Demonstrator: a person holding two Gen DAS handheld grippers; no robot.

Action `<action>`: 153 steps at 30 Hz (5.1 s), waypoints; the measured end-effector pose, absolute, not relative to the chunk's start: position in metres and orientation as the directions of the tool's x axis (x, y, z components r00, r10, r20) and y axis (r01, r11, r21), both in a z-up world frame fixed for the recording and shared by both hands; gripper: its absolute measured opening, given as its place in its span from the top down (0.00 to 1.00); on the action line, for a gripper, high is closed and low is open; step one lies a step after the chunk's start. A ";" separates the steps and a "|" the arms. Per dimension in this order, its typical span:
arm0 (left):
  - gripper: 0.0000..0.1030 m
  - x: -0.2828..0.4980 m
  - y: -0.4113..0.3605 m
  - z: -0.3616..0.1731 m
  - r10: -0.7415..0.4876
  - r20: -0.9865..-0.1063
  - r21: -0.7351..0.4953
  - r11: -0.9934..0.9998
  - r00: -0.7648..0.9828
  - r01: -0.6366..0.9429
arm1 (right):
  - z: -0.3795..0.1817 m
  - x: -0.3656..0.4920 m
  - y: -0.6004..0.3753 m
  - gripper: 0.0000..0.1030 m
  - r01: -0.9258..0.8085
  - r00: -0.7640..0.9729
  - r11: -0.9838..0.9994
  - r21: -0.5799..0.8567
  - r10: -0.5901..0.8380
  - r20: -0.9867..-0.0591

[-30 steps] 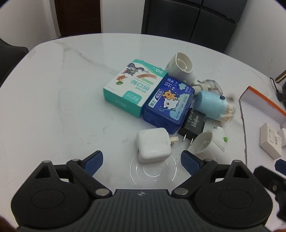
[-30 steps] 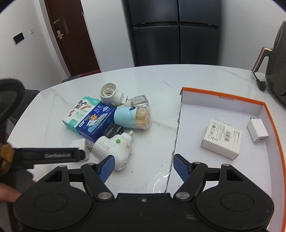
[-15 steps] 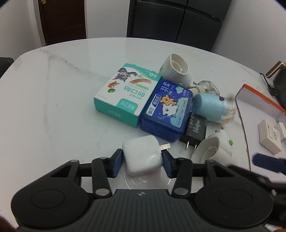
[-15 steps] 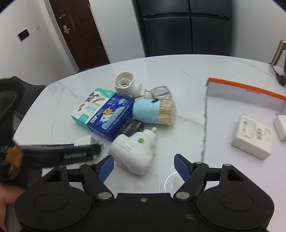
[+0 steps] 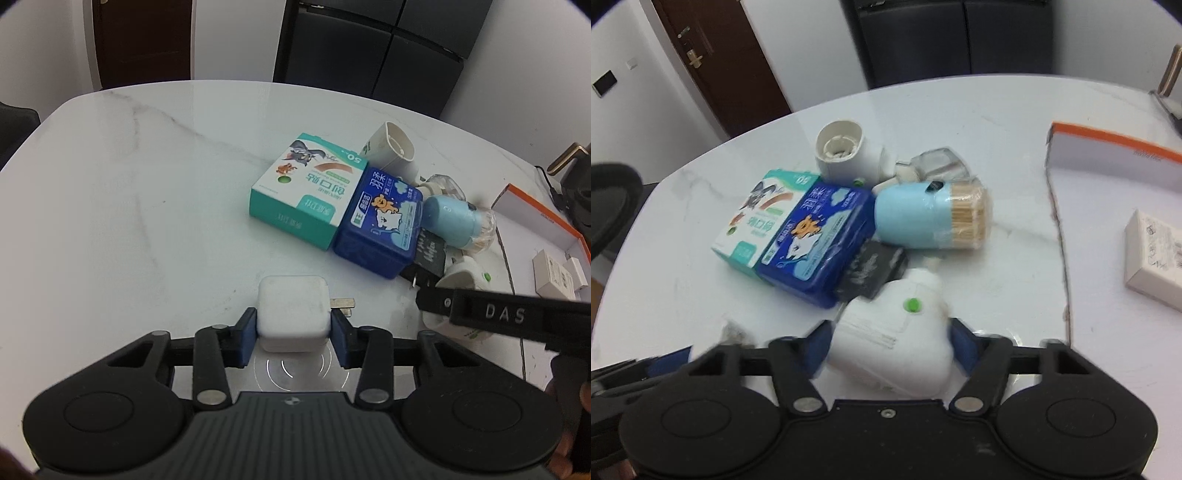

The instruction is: Organize rigid objects

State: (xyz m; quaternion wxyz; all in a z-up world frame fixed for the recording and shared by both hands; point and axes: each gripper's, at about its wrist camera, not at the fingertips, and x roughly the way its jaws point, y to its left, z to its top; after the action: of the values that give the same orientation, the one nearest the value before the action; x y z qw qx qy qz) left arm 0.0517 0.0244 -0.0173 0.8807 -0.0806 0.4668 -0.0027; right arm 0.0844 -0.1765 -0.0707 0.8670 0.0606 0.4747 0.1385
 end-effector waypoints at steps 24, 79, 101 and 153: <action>0.59 0.037 -0.045 0.024 -0.127 -0.764 -0.151 0.988 0.632 0.016 | -0.006 0.035 -0.229 0.27 -0.256 0.669 0.960 0.116 0.262 -0.696; 0.59 0.012 -0.188 0.064 -0.187 -0.730 -0.114 0.982 0.657 0.153 | 0.045 -0.019 -0.381 0.27 -0.127 0.762 0.979 0.161 0.200 -0.616; 0.59 0.015 -0.218 0.060 -0.223 -0.734 -0.116 0.972 0.642 0.205 | 0.041 -0.024 -0.414 0.27 -0.058 0.766 0.982 0.177 0.158 -0.623; 0.59 0.046 -0.252 0.062 -0.249 -0.726 -0.090 0.959 0.642 0.270 | 0.041 0.012 -0.443 0.26 -0.018 0.771 0.987 0.162 0.117 -0.626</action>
State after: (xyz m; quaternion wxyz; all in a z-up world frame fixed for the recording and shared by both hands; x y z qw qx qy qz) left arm 0.0460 -0.2524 0.0625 0.9059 0.0132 0.3983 -0.1431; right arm 0.0119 -0.4427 0.0410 0.9382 0.0734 0.3363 0.0358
